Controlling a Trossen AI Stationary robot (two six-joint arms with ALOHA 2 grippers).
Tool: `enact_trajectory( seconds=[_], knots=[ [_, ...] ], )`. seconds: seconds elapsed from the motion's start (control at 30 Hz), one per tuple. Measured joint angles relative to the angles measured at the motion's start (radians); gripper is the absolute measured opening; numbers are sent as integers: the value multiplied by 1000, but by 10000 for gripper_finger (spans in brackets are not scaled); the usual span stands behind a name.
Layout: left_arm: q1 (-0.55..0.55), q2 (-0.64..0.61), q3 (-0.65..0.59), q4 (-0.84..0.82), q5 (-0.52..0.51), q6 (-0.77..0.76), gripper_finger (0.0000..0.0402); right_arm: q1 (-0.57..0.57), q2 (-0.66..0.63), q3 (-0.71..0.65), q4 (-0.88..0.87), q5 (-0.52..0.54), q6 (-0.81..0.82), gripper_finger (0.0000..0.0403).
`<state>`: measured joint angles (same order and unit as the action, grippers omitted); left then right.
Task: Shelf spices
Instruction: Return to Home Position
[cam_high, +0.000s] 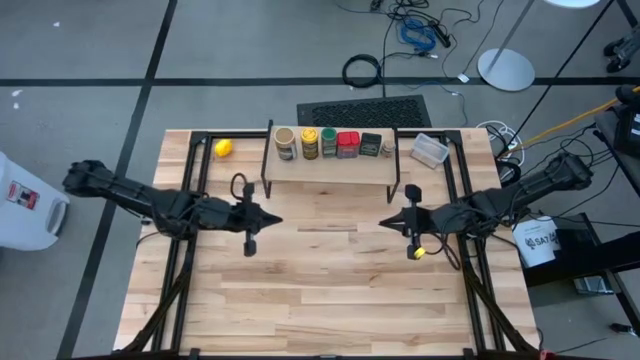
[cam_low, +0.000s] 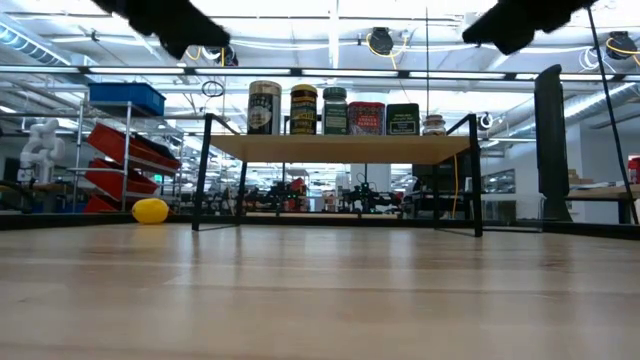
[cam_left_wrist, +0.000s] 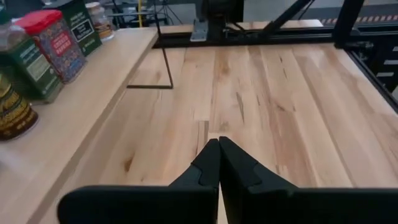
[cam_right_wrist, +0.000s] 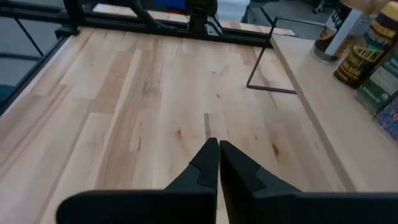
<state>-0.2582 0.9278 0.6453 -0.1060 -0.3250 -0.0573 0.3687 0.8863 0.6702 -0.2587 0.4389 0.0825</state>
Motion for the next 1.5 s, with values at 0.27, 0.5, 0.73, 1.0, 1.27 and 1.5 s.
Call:
enact_trajectory(
  seconds=[0.27,0.5,0.73,1.0,1.27,1.5],
  knots=[
    [1,-185,-177,69,2,-4,4,0,-118,-262,273,-35,19,0],
    [1,-291,-373,269,69,-25,4,-1,-156,-447,584,-72,14,0],
    [1,-312,-477,363,83,0,4,-2,-159,-476,629,-157,5,0],
    [3,-317,-593,582,88,64,4,-8,-207,-512,605,-181,14,0],
    [3,-316,-620,594,155,46,4,-45,-258,-642,718,-179,63,0],
    [35,-316,-620,572,182,60,4,-55,-306,-656,687,-185,58,0]
  ],
)
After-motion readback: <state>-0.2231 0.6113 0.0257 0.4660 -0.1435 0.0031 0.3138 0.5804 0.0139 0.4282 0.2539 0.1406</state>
